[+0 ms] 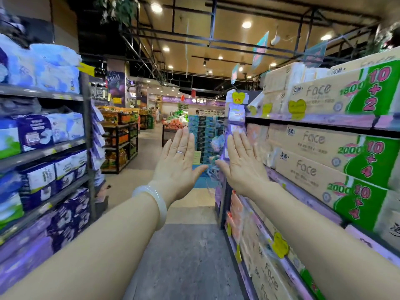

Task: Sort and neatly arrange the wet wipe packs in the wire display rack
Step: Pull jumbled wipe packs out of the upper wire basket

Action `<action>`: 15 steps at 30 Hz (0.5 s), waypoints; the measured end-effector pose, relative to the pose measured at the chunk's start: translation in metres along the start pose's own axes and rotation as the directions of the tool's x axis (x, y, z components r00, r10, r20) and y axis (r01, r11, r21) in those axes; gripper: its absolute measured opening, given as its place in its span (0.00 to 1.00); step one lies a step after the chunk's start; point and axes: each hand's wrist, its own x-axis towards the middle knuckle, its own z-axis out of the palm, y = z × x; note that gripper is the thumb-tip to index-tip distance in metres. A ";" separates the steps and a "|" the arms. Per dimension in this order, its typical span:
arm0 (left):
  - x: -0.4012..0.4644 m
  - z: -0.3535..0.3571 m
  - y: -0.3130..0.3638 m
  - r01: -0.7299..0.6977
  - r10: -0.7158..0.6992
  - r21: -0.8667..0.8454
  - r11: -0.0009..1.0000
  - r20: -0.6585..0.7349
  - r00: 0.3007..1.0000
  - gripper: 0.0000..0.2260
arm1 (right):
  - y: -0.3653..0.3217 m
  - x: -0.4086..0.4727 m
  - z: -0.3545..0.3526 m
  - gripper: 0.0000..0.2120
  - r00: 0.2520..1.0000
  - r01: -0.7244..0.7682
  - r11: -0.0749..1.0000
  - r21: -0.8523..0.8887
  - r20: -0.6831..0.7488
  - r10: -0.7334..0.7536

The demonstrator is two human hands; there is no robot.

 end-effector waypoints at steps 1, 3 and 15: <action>0.009 0.016 -0.007 0.007 -0.006 -0.006 1.000 0.019 1.000 0.34 | 0.002 0.011 0.017 0.34 1.000 0.005 1.000 0.001 0.013 -0.005; 0.029 0.050 -0.020 0.024 -0.023 -0.018 1.000 0.043 0.999 0.34 | 0.007 0.035 0.051 0.33 0.999 0.010 1.000 0.019 0.034 -0.010; 0.180 0.272 -0.138 -0.004 0.008 -0.022 1.000 0.159 0.987 0.35 | 0.038 0.230 0.262 0.33 0.990 -0.059 0.997 0.048 0.128 0.053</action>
